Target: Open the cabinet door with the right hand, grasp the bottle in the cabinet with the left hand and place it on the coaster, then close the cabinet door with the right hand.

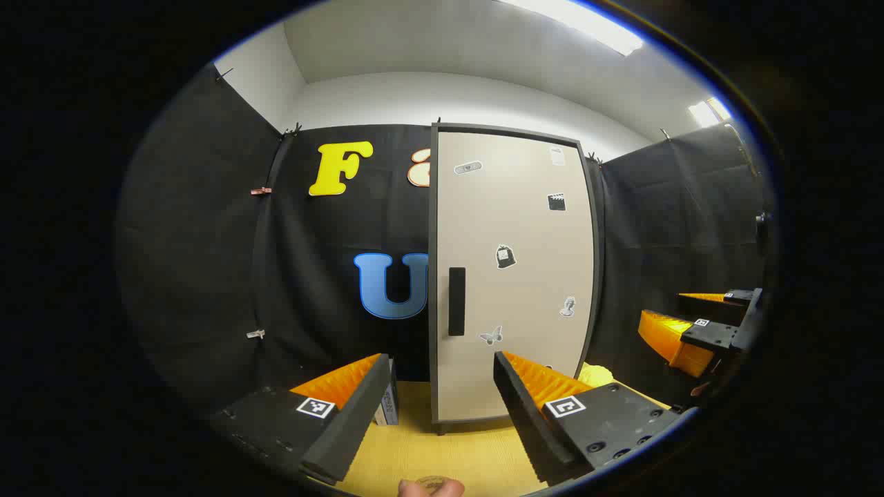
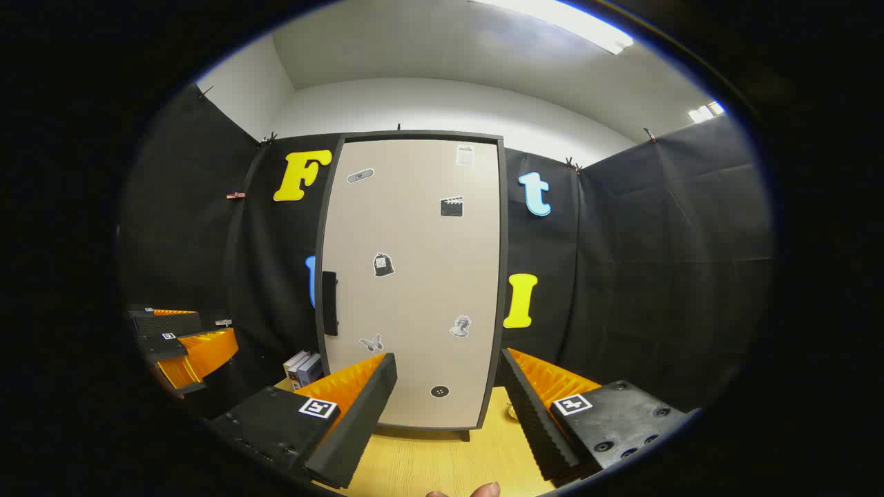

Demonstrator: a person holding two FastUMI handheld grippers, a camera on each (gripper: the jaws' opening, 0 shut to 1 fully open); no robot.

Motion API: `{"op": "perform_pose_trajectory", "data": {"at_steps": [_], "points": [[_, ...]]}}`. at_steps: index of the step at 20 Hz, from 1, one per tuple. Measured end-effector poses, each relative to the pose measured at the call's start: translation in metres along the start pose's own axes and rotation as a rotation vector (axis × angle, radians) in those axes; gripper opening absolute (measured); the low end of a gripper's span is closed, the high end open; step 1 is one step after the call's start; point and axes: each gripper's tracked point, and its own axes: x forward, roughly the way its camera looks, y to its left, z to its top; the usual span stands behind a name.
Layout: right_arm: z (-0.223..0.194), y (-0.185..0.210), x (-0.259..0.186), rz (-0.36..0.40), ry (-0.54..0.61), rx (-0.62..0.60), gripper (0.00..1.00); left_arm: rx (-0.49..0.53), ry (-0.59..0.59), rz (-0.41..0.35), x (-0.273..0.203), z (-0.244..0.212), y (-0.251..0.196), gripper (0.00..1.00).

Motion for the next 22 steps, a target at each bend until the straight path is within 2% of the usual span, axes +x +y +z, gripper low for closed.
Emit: {"op": "perform_pose_trajectory", "data": {"at_steps": [4, 5, 22], "points": [[0.0010, 0.0030, -0.0003, 0.003, -0.004, 0.005, 0.97, 0.002, 0.000, -0.001, 0.0004, -0.0017, 0.0006, 0.93], [0.0016, 0.0021, 0.0002, 0.000, -0.005, 0.006, 0.97, -0.001, 0.000, 0.000, 0.0006, -0.0014, 0.0009, 0.95], [0.0032, 0.0021, 0.0001, -0.003, -0.003, 0.011, 0.97, 0.005, -0.007, -0.001, 0.0019, -0.0027, -0.0020, 0.95]]}}
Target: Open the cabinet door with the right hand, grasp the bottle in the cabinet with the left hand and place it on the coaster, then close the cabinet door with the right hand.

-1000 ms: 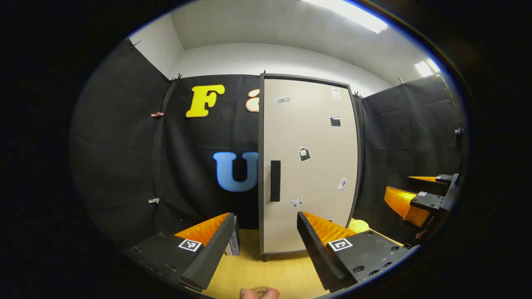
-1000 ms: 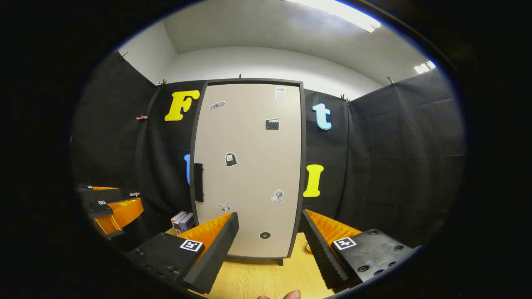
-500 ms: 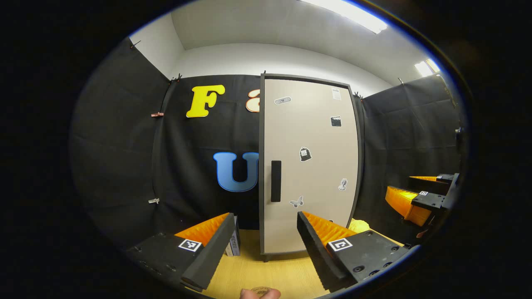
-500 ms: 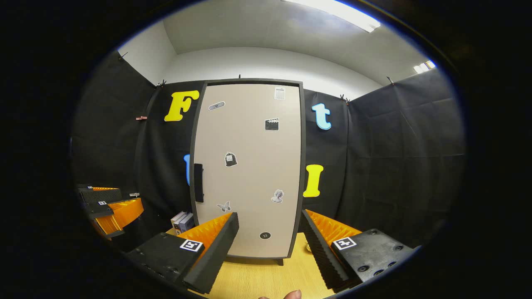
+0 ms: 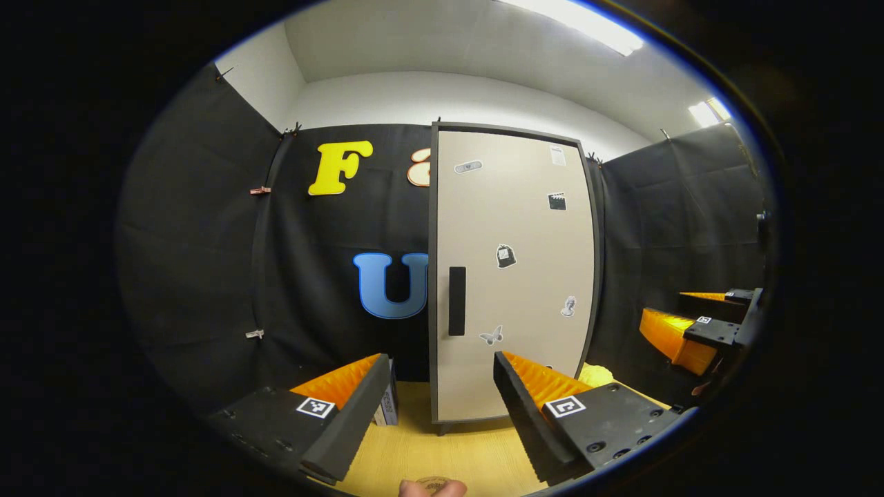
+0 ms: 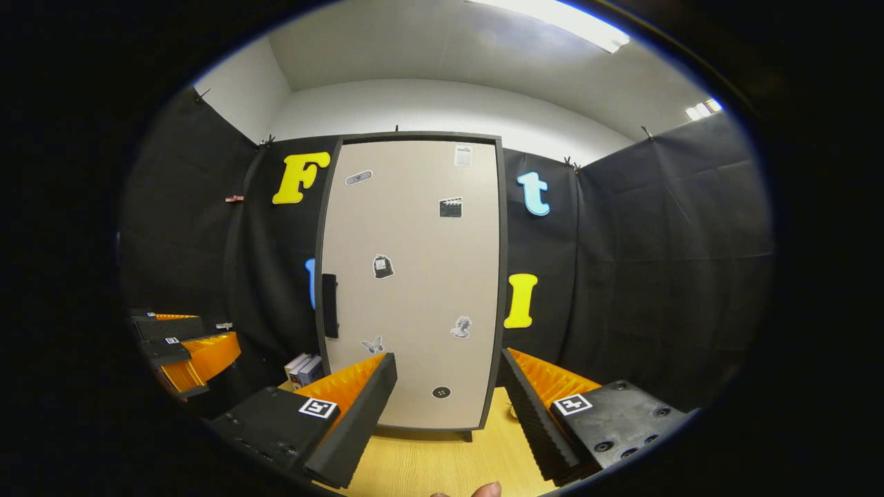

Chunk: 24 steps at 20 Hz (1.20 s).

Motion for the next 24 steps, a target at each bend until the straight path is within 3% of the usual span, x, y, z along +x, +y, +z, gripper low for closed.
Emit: {"op": "perform_pose_trajectory", "data": {"at_steps": [10, 20, 24], "points": [[-0.002, 0.030, 0.020, 0.048, 0.015, 0.017, 0.97, 0.002, 0.006, 0.029, 0.002, -0.004, 0.024, 0.95], [0.001, 0.124, 0.107, 0.177, -0.009, 0.066, 0.97, 0.000, 0.037, 0.096, 0.005, -0.028, 0.078, 0.95], [-0.007, 0.160, 0.150, 0.194, -0.011, 0.076, 0.97, 0.005, 0.054, 0.127, 0.006, -0.039, 0.100, 0.95]]}}
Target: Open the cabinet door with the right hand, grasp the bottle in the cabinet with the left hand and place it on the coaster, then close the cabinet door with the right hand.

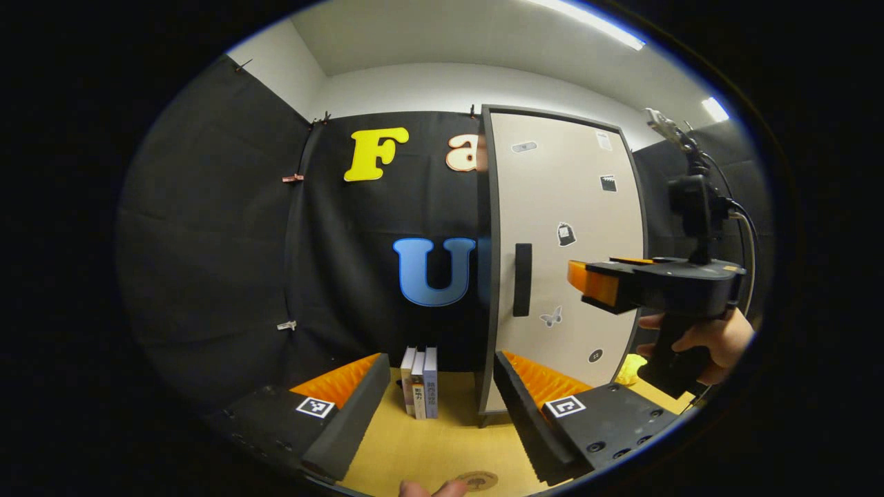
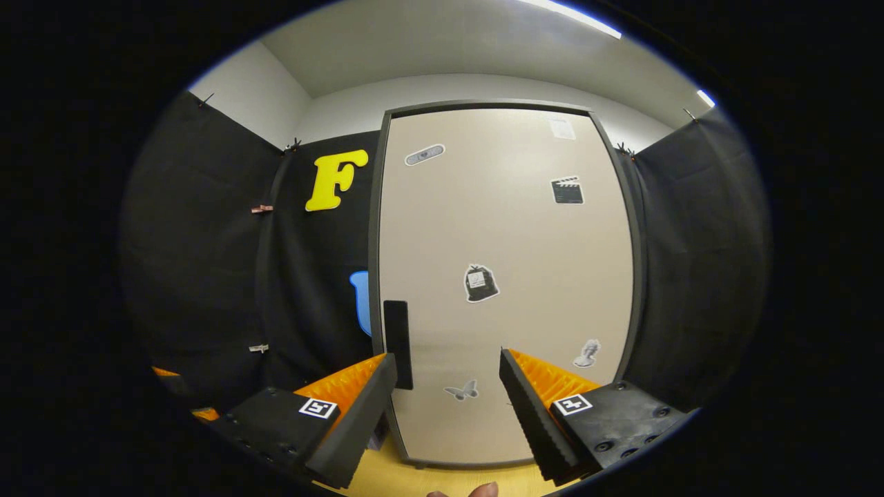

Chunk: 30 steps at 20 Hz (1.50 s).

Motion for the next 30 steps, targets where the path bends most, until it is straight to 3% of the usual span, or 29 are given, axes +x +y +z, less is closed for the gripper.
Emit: {"op": "perform_pose_trajectory", "data": {"at_steps": [11, 12, 14, 15, 17, 20, 22, 30], "points": [[-0.049, 0.041, 0.092, -0.028, 0.060, -0.017, 0.96, -0.026, 0.030, 0.045, 0.006, -0.019, 0.031, 0.95], [-0.054, 0.041, 0.097, -0.037, 0.069, -0.013, 0.92, -0.028, 0.032, 0.050, 0.006, -0.021, 0.033, 0.95], [-0.059, 0.049, 0.104, -0.029, 0.084, 0.016, 0.72, -0.035, 0.038, 0.054, 0.006, -0.023, 0.036, 0.95], [-0.061, 0.050, 0.107, -0.036, 0.094, 0.030, 0.57, -0.039, 0.040, 0.056, 0.006, -0.025, 0.037, 0.95], [-0.065, 0.044, 0.113, -0.073, 0.114, 0.046, 0.45, -0.045, 0.042, 0.063, 0.004, -0.027, 0.040, 0.95], [-0.064, 0.044, 0.107, -0.057, 0.138, 0.013, 0.24, -0.051, 0.038, 0.068, -0.002, -0.025, 0.042, 0.95], [-0.065, 0.045, 0.105, -0.022, 0.150, 0.029, 0.18, -0.047, 0.036, 0.069, -0.004, -0.024, 0.041, 0.95], [-0.047, 0.059, 0.057, 0.106, 0.167, 0.056, 0.18, -0.030, 0.009, 0.048, -0.018, -0.011, 0.019, 0.95]]}}
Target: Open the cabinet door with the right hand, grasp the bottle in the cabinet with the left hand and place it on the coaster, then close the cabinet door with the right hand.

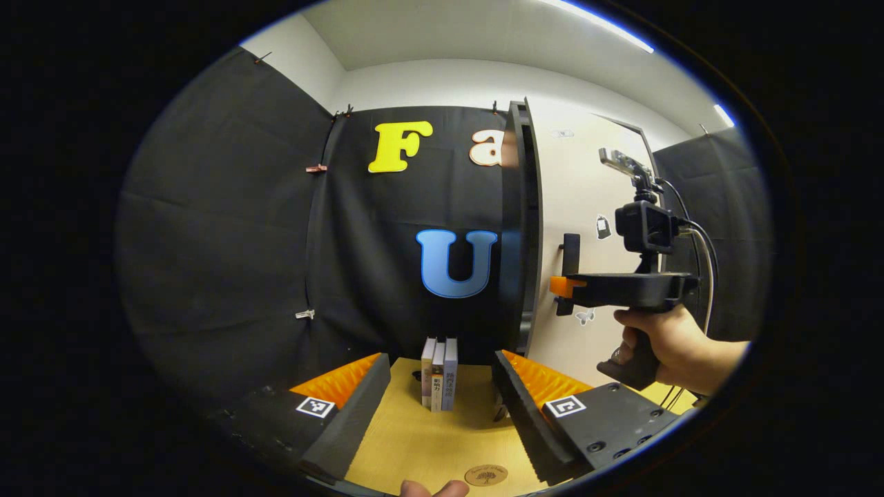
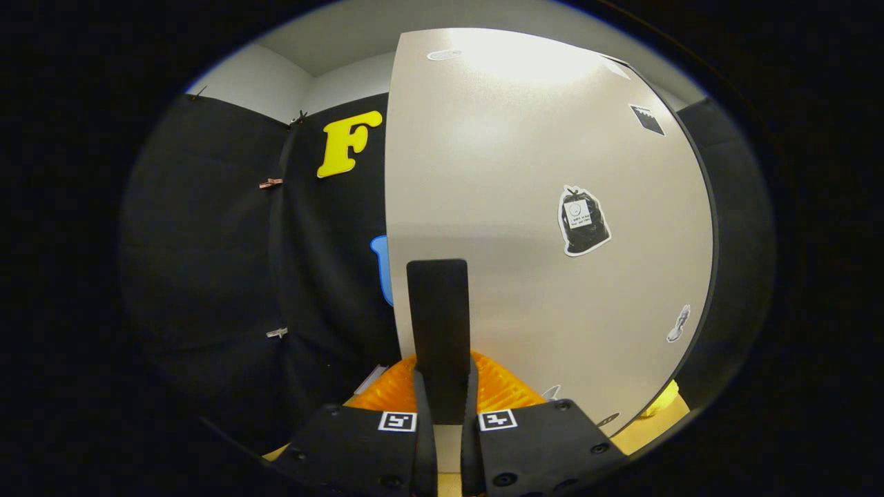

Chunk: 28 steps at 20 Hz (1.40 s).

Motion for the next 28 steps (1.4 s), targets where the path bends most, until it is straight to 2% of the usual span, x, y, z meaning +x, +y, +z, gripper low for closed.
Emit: {"op": "perform_pose_trajectory", "data": {"at_steps": [7, 15, 19, 28], "points": [[0.000, -0.008, -0.058, 0.081, 0.020, 0.007, 0.18, 0.006, -0.013, -0.026, -0.015, 0.006, -0.028, 0.95], [0.004, -0.039, -0.121, 0.095, 0.011, 0.027, 0.17, 0.023, -0.037, -0.065, -0.030, 0.013, -0.059, 0.95], [0.006, -0.062, -0.153, 0.063, 0.007, 0.023, 0.17, 0.017, -0.033, -0.098, -0.030, 0.012, -0.079, 0.94], [0.010, -0.120, -0.202, -0.080, -0.022, -0.006, 0.17, 0.008, -0.054, -0.176, -0.025, 0.018, -0.126, 0.95]]}}
